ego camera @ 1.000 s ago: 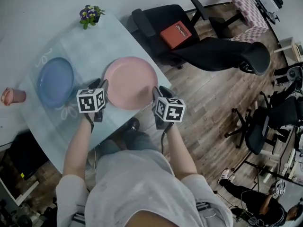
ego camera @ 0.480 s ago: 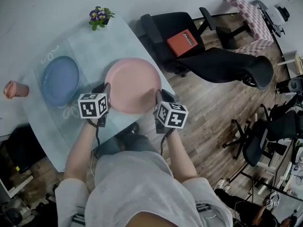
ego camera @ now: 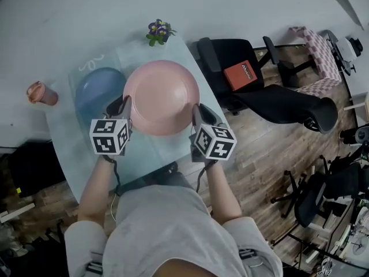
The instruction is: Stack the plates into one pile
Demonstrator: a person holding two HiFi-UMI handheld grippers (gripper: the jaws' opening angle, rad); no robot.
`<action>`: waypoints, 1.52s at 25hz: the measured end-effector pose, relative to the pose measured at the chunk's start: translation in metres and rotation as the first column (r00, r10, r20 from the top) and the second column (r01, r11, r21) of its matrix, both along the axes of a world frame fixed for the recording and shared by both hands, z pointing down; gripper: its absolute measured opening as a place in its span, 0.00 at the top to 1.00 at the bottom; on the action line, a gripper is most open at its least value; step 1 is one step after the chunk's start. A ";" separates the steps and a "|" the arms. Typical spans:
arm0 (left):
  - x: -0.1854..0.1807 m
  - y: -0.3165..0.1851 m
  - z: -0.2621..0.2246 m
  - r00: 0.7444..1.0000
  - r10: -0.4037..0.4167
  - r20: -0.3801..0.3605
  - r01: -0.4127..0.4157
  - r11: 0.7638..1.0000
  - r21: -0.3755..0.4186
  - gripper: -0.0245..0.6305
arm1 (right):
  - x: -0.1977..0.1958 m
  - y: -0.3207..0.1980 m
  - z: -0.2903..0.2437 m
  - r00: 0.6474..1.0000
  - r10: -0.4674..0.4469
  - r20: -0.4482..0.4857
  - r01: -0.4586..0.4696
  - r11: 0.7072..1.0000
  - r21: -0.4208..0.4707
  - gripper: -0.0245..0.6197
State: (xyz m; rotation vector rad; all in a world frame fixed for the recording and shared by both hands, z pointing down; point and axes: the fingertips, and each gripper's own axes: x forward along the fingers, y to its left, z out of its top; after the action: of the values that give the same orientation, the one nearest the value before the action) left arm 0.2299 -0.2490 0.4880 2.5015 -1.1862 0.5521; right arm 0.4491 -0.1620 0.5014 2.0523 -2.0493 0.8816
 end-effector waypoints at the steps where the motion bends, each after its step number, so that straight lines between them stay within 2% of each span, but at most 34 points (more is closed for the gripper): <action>1: -0.012 -0.003 -0.006 1.000 -0.017 0.002 0.017 1.000 0.015 0.86 | -0.010 -0.007 -0.005 1.000 -0.017 0.001 0.017 1.000 0.010 0.89; 11: -0.133 -0.026 -0.027 0.981 -0.195 -0.019 0.195 0.980 0.024 0.86 | -0.119 -0.071 -0.032 0.980 -0.198 -0.023 0.199 0.979 0.052 0.89; 18: -0.197 -0.050 -0.022 0.961 -0.275 -0.016 0.275 0.961 -0.015 0.86 | -0.182 -0.116 -0.026 0.952 -0.298 -0.069 0.299 0.954 0.008 0.88; 27: -0.232 -0.090 0.023 0.960 -0.280 0.030 0.282 0.952 -0.120 0.86 | -0.217 -0.158 0.011 0.943 -0.319 -0.100 0.309 0.945 -0.106 0.88; 33: -0.239 -0.099 0.073 0.962 -0.270 0.035 0.271 0.930 -0.250 0.86 | -0.225 -0.166 0.054 0.950 -0.305 -0.061 0.287 0.935 -0.208 0.88; 38: -0.240 -0.101 0.104 0.965 -0.256 0.049 0.258 0.917 -0.305 0.86 | -0.226 -0.167 0.082 0.952 -0.302 -0.058 0.277 0.924 -0.264 0.88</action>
State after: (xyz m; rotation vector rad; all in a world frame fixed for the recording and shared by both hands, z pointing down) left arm -0.0105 -0.3497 0.5919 2.0448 -1.2943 0.6231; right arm 0.2230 -0.3289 0.5830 1.5788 -1.9998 0.9132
